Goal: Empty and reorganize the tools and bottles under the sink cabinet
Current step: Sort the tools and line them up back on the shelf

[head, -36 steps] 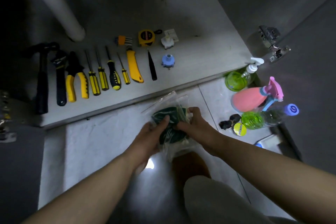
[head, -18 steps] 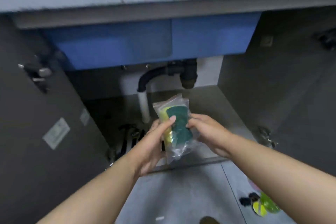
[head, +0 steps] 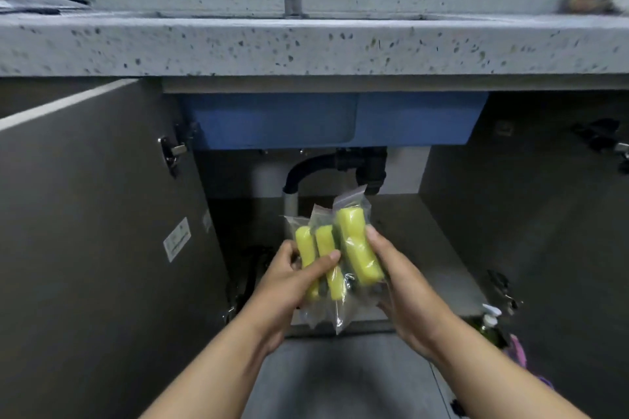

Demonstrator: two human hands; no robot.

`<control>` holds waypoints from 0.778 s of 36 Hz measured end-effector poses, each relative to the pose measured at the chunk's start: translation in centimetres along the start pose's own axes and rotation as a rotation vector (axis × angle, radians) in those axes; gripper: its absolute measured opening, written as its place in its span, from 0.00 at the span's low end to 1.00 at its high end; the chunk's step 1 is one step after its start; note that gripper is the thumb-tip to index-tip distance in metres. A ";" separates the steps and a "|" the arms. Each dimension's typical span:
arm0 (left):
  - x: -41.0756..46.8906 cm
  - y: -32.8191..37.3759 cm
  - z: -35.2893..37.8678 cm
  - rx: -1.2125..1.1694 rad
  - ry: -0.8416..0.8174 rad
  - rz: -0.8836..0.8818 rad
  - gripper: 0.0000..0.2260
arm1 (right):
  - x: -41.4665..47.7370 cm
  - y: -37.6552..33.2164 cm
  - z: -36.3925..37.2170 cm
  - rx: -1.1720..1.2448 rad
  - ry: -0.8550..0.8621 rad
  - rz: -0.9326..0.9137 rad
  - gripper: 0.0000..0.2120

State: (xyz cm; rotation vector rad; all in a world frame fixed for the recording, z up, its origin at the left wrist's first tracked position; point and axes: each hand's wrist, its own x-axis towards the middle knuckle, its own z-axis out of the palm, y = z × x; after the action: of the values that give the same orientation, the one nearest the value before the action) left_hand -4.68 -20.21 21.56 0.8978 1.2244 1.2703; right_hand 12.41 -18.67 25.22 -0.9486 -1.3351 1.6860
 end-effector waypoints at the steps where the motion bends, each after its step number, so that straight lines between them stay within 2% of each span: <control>1: 0.1 0.0 0.1 -0.021 0.010 0.009 0.30 | 0.2 0.0 -0.2 -0.022 -0.003 0.006 0.21; 5: 0.4 -0.1 0.9 -0.110 0.063 0.027 0.27 | 1.3 0.6 -0.3 -0.063 0.119 -0.018 0.16; 10: 0.7 0.2 1.2 -0.102 0.160 0.064 0.28 | 2.4 1.3 -1.7 -0.134 0.192 -0.036 0.20; 15: 0.7 0.0 1.3 -0.066 0.133 0.105 0.29 | 2.2 1.5 -1.6 -0.213 0.037 -0.046 0.24; 18: 0.4 -0.3 1.6 -0.019 0.134 0.140 0.30 | 1.7 1.8 -0.7 -0.173 -0.051 -0.028 0.24; 21: 0.2 -0.5 1.6 0.038 0.140 0.148 0.31 | 1.6 2.3 -0.2 -0.178 -0.024 -0.046 0.32; 25: 0.0 -0.5 1.6 0.081 0.135 0.167 0.27 | 1.6 2.3 0.2 -0.114 0.080 -0.081 0.24; 28: -0.1 -0.4 1.6 0.178 0.149 0.206 0.25 | 1.7 2.1 -0.1 -0.075 0.113 -0.081 0.22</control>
State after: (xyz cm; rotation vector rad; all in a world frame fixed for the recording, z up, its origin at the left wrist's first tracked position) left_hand -3.01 -20.19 21.43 1.0966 1.4072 1.4285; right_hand 11.52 -17.44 22.95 -1.0042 -1.3513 1.5088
